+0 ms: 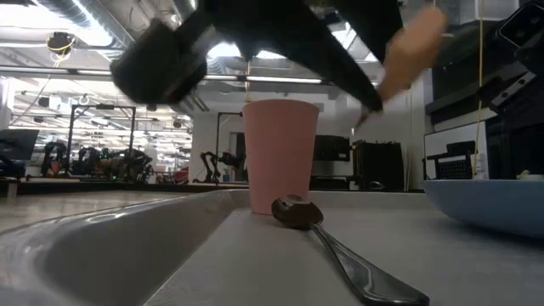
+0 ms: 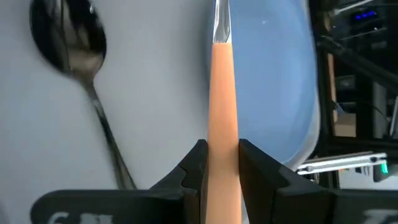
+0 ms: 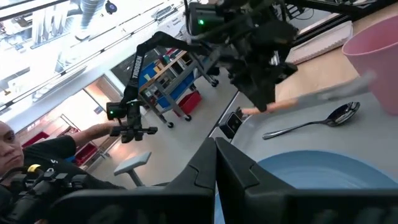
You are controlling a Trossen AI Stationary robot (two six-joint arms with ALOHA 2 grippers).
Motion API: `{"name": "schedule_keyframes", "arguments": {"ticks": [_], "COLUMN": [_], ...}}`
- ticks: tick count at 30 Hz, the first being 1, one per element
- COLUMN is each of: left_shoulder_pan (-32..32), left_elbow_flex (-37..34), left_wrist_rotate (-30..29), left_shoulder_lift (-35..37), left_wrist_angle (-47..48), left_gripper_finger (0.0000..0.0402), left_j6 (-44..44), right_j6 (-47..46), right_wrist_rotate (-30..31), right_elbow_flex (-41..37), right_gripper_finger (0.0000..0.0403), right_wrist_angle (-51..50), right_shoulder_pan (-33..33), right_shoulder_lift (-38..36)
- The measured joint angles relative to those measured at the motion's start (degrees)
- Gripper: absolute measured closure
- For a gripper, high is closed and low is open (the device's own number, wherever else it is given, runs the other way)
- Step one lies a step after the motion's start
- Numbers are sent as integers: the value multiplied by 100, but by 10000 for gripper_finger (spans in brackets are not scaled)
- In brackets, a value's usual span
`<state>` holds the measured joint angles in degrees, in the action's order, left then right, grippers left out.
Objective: Pick and place plate/cup/fork/spoon on tray
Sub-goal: Put the orange fork on the gray tray between the black spoon and blue plate
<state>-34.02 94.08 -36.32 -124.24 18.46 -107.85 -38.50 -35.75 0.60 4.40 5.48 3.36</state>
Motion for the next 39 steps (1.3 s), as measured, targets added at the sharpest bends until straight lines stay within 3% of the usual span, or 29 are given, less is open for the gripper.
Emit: {"name": "schedule_keyframes", "arguments": {"ticks": [17, 21, 39], "left_shoulder_pan": [331, 339, 339], "left_elbow_flex": [0, 0, 0], "left_wrist_rotate": [1059, 1093, 1084], "left_shoulder_lift": [-456, -456, -454], "left_wrist_angle": [40, 39, -311], "left_gripper_finger": [340, 319, 313], "left_j6": [-504, -606, -600], "right_j6": [130, 149, 153], "right_wrist_rotate": [-45, -48, -313], "right_elbow_flex": [0, 0, 0], "right_gripper_finger": [397, 397, 397], "right_wrist_angle": [-1, 0, 0], "right_shoulder_pan": [0, 0, 0], "right_shoulder_lift": [2, 2, 0]}}
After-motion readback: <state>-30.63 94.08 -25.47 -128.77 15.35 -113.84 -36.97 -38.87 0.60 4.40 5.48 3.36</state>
